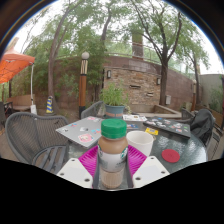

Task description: Pour water

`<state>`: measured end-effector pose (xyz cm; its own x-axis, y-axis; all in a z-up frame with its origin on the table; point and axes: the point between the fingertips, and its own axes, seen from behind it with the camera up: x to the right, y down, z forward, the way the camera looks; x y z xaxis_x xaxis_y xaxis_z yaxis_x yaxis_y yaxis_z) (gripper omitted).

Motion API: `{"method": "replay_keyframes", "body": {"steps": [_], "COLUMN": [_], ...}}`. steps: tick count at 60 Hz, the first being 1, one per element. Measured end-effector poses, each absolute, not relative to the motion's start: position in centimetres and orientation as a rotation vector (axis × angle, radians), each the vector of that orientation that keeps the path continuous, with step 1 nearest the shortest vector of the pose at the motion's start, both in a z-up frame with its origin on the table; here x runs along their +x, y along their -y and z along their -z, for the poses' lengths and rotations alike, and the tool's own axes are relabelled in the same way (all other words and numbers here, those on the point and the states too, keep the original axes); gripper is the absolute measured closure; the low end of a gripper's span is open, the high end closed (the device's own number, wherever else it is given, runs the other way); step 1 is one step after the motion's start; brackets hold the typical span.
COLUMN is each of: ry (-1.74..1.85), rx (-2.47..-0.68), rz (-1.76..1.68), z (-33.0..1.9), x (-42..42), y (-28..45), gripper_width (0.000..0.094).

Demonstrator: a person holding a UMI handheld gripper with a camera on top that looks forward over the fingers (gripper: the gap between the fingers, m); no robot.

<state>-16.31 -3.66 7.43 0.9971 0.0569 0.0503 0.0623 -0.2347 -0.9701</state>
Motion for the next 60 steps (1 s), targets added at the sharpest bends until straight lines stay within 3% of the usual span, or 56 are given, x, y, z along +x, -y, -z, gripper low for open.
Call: {"method": "replay_keyframes", "body": {"steps": [3,4,5,7,16,22,30,33,34,36,38,39,43,44,46,50,60], "ry": [0.098,0.105,0.1,0.105,0.131,0.059,-0.375,-0.597,-0.635,-0.762,-0.92,-0.924,-1.107,-1.195,-1.231,-1.411,-1.597], "rx": [-1.762,-1.751,-1.749,-1.742,-1.827,-1.876,-1.88,-1.834,-1.804,-1.757,-1.707,-1.684,-1.588,-1.545,-1.478,-1.296,-1.103], "rz": [0.038,0.054,0.07,0.074,-0.018,-0.211,-0.763,-1.001,-1.077,-1.214,-1.301,-1.338,-1.515,-1.565,-1.655,-1.855,-2.005], "z": [-8.2,-6.6,-8.3,-8.4,-7.5,-9.0,-12.3,-13.5,-11.9,-12.2,-14.3,-12.7,-12.7,-14.9,-13.7,-15.8,-17.7], "x": [-16.8,-14.8,-15.7,-15.7,-16.3,-18.2,-20.9,-22.0,-21.0,-20.3,-20.9,-20.2,-19.3,-20.1,-19.3,-19.1,-18.5], "y": [3.2,2.4,3.3,3.2,2.3,1.7,-0.1,-0.6,-2.2,-2.9,-2.6,-3.6,-3.8,-3.1,-3.8,-2.2,-1.4], "gripper_width": [0.0536,0.0537,0.0537,0.0541,0.0617,0.065,0.0652,0.065,0.0651,0.0651,0.0651,0.0651,0.0652,0.0652,0.0653,0.0653,0.0651]}}
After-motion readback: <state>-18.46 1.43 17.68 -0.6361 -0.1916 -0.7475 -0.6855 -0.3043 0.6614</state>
